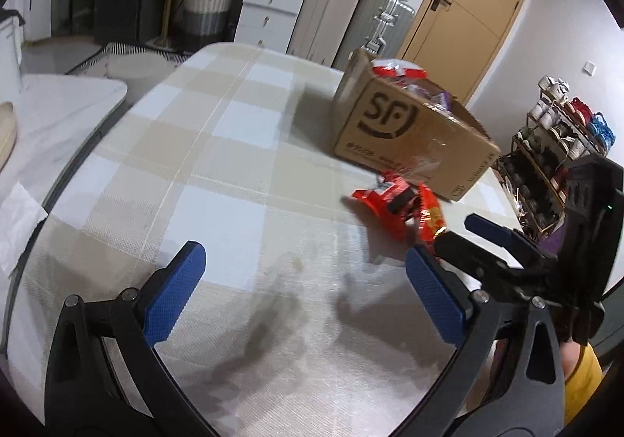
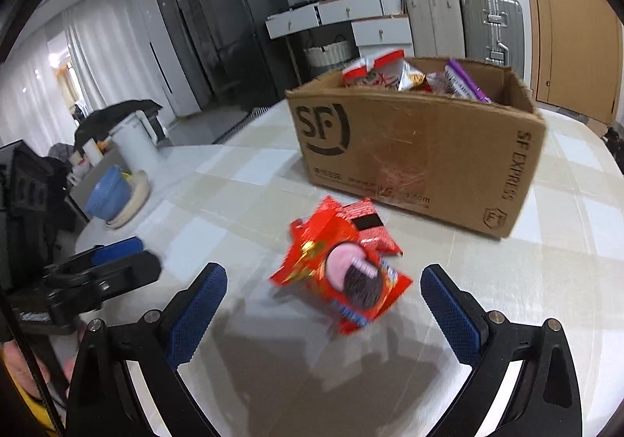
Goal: Organize snacks
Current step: 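Grasp the red wafer pack with the left tool while the right tool grasps the red candy pack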
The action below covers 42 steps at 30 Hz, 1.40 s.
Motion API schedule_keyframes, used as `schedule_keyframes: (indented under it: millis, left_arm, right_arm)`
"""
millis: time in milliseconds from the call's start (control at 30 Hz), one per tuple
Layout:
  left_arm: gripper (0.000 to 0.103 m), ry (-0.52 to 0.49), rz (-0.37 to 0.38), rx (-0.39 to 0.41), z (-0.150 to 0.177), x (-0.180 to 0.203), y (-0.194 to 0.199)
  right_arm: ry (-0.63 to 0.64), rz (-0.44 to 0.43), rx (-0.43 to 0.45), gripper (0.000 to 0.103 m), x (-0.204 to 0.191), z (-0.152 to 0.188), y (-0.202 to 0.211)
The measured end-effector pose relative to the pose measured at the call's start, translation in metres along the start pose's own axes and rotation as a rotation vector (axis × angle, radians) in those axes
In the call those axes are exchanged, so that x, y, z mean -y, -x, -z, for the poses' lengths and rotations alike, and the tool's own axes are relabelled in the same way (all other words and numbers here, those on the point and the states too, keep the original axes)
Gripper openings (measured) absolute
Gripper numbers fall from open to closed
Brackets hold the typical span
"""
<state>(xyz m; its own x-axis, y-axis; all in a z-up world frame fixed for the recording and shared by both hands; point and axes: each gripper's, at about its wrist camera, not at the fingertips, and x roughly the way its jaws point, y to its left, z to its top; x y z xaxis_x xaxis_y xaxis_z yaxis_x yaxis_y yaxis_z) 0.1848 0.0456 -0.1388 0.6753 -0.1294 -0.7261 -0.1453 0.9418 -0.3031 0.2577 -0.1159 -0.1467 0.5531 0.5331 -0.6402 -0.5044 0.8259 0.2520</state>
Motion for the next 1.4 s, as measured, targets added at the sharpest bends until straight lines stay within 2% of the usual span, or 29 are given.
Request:
schedule_keyframes:
  millis: [100,133,200,267,300,367,400,567,700,833,1033,1267,1333,1400]
  left_arm:
    - [0.102,0.010,-0.004,-0.004,-0.002,-0.005,-0.010]
    - [0.102,0.013,-0.006,-0.003,-0.002,-0.006,-0.013]
    - [0.102,0.026,-0.013,-0.010,-0.003,-0.010,-0.020]
    - [0.102,0.038,-0.011,-0.019,-0.001,-0.015,-0.022]
    - [0.102,0.041,-0.012,-0.022,-0.001,-0.016,-0.023]
    - [0.102,0.043,-0.015,-0.027,-0.002,-0.016,-0.026]
    - [0.102,0.042,-0.015,-0.028,-0.001,-0.016,-0.026]
    - [0.102,0.019,-0.020,-0.030,-0.001,-0.009,-0.026]
    - [0.102,-0.002,-0.032,-0.032,0.001,-0.005,-0.022]
    - [0.102,-0.035,-0.035,-0.038,0.000,0.005,-0.020]
    - [0.102,-0.143,-0.036,-0.038,-0.012,0.035,-0.027]
    - [0.102,-0.315,-0.040,-0.064,-0.031,0.086,-0.062]
    - [0.102,-0.353,-0.060,-0.094,-0.033,0.096,-0.080]
    - [0.102,-0.363,-0.035,-0.141,-0.036,0.101,-0.100]
  right_arm:
    - [0.025,0.006,-0.038,0.089,0.004,-0.003,-0.022]
    - [0.033,0.003,-0.064,0.083,0.005,-0.004,-0.030]
    - [0.038,0.001,-0.126,0.077,0.007,-0.005,-0.046]
    - [0.047,0.024,-0.123,0.068,0.009,-0.005,-0.050]
    - [0.040,0.020,-0.118,0.061,0.010,-0.004,-0.049]
    - [0.005,-0.008,-0.110,0.054,0.017,-0.004,-0.048]
    - [-0.020,-0.016,-0.102,0.044,0.022,-0.003,-0.047]
    - [-0.103,-0.074,-0.070,0.042,0.035,0.002,-0.038]
    - [-0.125,-0.087,-0.028,0.029,0.037,0.005,-0.022]
    - [-0.142,-0.099,0.007,0.029,0.038,0.012,0.000]
    - [-0.178,-0.112,0.072,0.029,0.051,0.024,0.035]
    - [-0.264,-0.141,0.150,0.029,0.079,0.034,0.067]
    - [-0.285,-0.144,0.156,0.029,0.087,0.037,0.070]
    - [-0.299,-0.156,0.163,0.029,0.092,0.041,0.072]
